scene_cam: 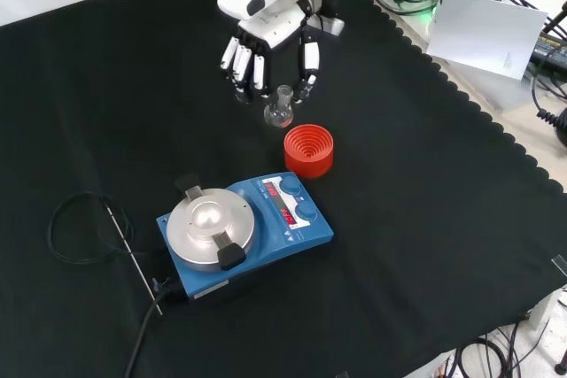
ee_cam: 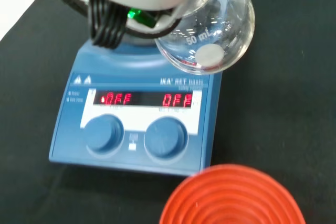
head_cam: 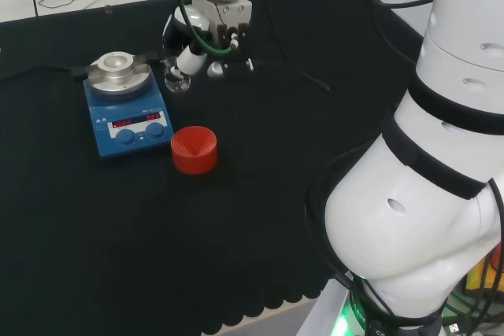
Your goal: Place the round-bottom flask on the heater.
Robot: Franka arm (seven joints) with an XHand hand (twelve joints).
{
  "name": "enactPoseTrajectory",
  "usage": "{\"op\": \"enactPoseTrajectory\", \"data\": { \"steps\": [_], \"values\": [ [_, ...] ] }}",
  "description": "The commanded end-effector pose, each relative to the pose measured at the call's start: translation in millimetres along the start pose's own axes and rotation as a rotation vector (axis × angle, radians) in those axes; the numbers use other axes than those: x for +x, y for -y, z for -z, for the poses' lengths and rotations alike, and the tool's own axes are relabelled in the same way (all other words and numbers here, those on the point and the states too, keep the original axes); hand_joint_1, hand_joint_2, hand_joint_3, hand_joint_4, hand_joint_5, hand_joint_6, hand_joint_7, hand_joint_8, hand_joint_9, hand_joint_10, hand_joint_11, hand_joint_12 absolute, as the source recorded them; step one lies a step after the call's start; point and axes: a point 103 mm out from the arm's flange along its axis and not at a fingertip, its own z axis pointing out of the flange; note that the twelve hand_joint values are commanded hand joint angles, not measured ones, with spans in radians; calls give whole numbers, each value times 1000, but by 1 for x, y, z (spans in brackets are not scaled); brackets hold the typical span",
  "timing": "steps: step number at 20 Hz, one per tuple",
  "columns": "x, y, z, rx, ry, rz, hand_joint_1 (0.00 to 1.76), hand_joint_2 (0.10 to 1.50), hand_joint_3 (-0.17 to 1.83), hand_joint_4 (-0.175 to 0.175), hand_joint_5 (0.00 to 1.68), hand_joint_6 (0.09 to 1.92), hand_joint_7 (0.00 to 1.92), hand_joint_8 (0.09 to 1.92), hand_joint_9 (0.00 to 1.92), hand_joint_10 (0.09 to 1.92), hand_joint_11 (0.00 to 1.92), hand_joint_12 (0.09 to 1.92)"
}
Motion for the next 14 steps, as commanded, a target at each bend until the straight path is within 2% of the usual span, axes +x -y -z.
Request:
{"op": "enactPoseTrajectory", "data": {
  "steps": [1, 4, 7, 11, 14],
  "values": [
    [6, -17, 11, -23, 10, -16, 1117, 603, 820, 175, 1206, 869, 694, 654, 841, 536, 548, 1288],
    [6, -23, 14, -23, 5, -26, 1117, 603, 821, 175, 1206, 869, 696, 654, 845, 535, 555, 1286],
    [8, -41, 21, -30, -16, -35, 1117, 603, 822, 175, 1206, 870, 697, 654, 848, 534, 562, 1283],
    [14, -55, 26, -77, -73, -35, 1117, 602, 823, 175, 1206, 871, 699, 653, 852, 533, 572, 1281],
    [18, -68, 30, -69, -77, -29, 1117, 602, 823, 175, 1205, 871, 699, 653, 856, 533, 579, 1279]
  ]
}}
